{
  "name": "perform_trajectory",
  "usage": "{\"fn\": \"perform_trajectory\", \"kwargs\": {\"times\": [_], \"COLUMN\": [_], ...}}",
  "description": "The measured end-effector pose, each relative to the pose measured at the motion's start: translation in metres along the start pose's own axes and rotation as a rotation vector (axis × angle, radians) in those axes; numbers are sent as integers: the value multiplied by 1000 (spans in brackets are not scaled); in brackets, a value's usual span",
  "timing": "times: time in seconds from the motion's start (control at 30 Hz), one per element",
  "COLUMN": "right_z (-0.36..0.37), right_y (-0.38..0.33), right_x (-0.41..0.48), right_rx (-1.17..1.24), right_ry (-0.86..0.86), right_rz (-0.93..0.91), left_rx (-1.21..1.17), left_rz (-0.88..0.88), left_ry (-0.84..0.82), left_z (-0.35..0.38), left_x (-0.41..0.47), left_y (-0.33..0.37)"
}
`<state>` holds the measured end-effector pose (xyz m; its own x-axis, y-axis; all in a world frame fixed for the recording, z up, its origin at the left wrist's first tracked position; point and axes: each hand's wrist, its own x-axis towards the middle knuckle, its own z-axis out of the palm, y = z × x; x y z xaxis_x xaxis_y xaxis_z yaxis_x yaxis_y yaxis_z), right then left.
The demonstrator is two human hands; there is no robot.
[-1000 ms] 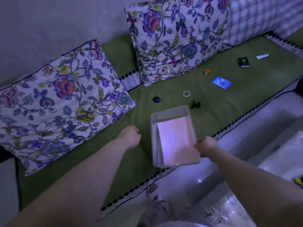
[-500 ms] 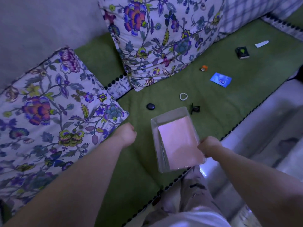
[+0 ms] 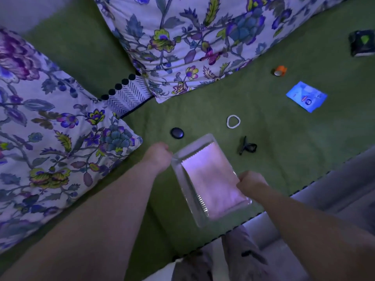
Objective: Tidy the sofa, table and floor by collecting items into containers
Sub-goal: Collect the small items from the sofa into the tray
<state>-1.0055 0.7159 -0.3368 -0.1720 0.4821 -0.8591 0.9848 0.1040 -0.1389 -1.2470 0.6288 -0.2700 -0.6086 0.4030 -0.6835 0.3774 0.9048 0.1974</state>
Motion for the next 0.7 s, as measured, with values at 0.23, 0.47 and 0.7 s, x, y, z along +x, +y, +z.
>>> {"fn": "perform_trajectory", "kwargs": {"times": [0.23,0.47,0.7], "right_z": [6,-18,-12], "right_y": [-9,-16,-21], "right_x": [57,101,138], "right_rx": [21,85,-44], "right_ry": [-73,310,498], "right_rz": [8,-200,-248], "left_rx": [149,72,24], "left_rz": [21,15,31], "left_ry": [8,45,38], "left_z": [25,43,64], "left_x": [64,124,168], "left_y": [12,13,24]}}
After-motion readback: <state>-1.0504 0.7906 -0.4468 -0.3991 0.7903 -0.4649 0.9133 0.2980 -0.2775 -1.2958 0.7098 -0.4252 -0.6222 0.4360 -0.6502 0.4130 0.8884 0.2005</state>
